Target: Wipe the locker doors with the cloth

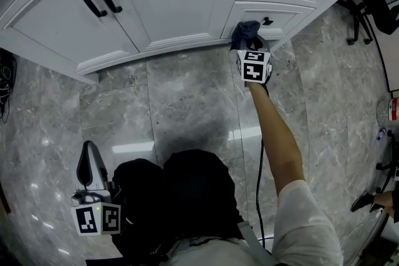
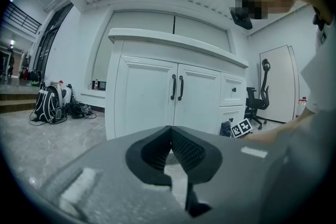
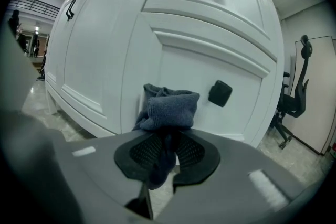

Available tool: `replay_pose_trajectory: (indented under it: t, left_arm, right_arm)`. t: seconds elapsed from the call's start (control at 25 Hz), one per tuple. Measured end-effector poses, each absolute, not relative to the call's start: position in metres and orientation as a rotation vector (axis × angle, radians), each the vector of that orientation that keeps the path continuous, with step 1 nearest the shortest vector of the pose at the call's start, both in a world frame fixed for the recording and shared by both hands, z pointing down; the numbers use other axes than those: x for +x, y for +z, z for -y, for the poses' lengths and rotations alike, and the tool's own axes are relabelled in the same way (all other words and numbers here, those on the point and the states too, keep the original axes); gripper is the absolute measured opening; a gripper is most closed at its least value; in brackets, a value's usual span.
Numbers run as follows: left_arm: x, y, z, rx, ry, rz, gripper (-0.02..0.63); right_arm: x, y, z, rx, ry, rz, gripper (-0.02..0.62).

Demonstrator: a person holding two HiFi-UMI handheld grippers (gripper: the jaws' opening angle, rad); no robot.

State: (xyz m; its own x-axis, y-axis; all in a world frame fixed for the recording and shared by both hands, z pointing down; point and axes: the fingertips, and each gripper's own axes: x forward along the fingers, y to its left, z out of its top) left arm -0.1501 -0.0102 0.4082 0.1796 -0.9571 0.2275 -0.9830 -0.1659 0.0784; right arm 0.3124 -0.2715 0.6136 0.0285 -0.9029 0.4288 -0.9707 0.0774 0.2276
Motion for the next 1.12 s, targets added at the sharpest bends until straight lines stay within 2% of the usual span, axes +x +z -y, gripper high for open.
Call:
replay_pose_trajectory:
  t: [0.32,0.56,0.84,1.12]
  left_arm:
    - [-0.19,0.418,0.012,2.191,0.128,1.883,0.002]
    - [-0.204,0.378,0.024,2.154,0.15,1.832,0.002]
    - [-0.183,0.219,0.028,2.138,0.208,1.719,0.002]
    - [-0.15,-0.014,0.046,2.254,0.21,1.668,0.002]
  right_arm:
    - [0.303,0.599,0.252,1.934,0.211,1.875,0.066]
    - [0.273,0.532,0.202,1.932,0.244,1.918,0.066]
    - [0.219,0.359,0.128,1.851,0.355,2.016,0.064]
    - [0.178,0.1,0.067,1.839,0.351,2.133,0.064]
